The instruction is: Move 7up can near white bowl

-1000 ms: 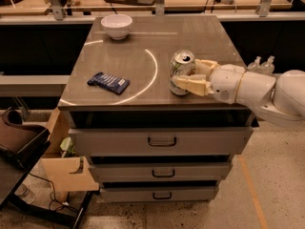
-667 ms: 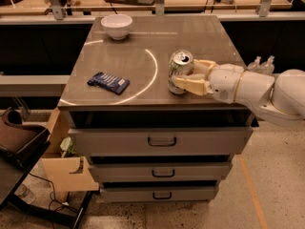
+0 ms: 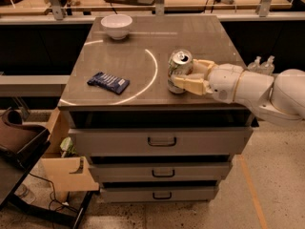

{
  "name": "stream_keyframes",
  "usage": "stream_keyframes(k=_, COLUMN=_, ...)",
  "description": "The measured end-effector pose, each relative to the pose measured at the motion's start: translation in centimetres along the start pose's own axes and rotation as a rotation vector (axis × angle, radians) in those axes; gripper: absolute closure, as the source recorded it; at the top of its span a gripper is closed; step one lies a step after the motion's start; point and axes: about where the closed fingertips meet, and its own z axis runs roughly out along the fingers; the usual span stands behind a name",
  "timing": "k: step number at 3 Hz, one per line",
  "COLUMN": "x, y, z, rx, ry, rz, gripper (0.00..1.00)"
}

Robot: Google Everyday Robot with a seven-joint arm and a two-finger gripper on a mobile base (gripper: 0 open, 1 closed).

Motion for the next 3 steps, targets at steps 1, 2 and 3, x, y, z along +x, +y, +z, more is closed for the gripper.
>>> stream_keyframes(k=1, x=-1.6, y=-1.3, z=0.9, rx=0.002, ry=0.008, rz=-0.014, gripper=1.0)
stream_keyframes(k=2, x=-4.2, y=-4.4, z=2.8, rx=-0.021, ry=0.033, rz=-0.036, gripper=1.0)
stream_keyframes(k=3, x=-5.8, y=-8.0, z=5.7, rx=-0.051, ry=0.081, rz=-0.04, gripper=1.0)
